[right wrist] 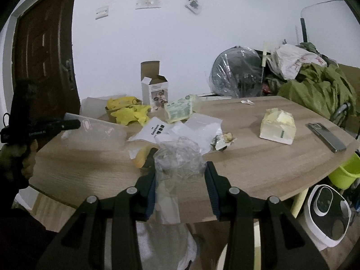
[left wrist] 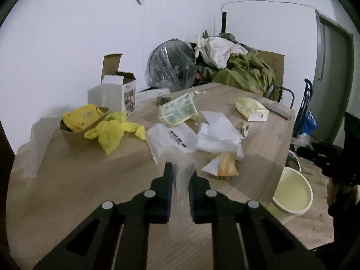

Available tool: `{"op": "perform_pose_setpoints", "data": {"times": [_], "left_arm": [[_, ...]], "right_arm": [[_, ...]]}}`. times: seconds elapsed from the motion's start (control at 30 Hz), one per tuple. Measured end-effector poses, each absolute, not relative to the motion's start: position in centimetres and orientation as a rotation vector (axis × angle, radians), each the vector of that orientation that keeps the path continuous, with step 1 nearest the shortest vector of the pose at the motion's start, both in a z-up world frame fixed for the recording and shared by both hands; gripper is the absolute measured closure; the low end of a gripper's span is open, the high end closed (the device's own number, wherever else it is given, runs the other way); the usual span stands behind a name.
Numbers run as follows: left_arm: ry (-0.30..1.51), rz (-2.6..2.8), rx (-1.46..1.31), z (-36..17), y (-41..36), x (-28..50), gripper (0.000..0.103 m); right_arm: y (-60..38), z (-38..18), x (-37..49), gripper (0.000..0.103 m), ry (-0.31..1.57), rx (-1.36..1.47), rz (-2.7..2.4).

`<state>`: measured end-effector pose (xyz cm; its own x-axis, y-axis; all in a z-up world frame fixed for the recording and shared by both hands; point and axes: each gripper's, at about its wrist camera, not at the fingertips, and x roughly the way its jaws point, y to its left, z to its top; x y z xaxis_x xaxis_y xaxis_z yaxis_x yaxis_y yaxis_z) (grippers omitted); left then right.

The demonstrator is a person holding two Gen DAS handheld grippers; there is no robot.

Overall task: Collect trash
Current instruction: 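Lift the clear plastic bag with the left tool and carry it over the bucket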

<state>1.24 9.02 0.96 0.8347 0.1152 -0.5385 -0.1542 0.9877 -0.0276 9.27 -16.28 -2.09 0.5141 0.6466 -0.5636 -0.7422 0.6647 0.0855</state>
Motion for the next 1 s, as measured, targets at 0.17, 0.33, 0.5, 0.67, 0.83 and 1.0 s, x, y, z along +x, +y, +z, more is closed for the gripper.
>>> {"op": "perform_pose_setpoints", "data": {"times": [0.17, 0.33, 0.5, 0.67, 0.83, 1.0], "left_arm": [[0.518, 0.115, -0.040, 2.5, 7.6, 1.4, 0.092], [0.462, 0.089, 0.000, 4.2, 5.8, 1.9, 0.092], [0.416, 0.035, 0.046, 5.6, 3.4, 2.7, 0.092], [0.400, -0.033, 0.058, 6.1, 1.2, 3.9, 0.092], [0.399, -0.107, 0.057, 6.1, -0.7, 5.2, 0.092], [0.392, -0.209, 0.055, 6.0, -3.0, 6.7, 0.092]], "right_arm": [[-17.3, -1.9, 9.1, 0.066, 0.588, -0.164, 0.817], [-19.0, -1.8, 9.0, 0.066, 0.579, -0.144, 0.783], [-20.6, -1.7, 9.2, 0.066, 0.577, -0.132, 0.740], [-22.5, -1.7, 9.2, 0.066, 0.578, -0.119, 0.693], [-24.3, -2.0, 9.4, 0.066, 0.585, -0.105, 0.653], [-26.0, -2.9, 9.6, 0.066, 0.608, -0.093, 0.608]]}}
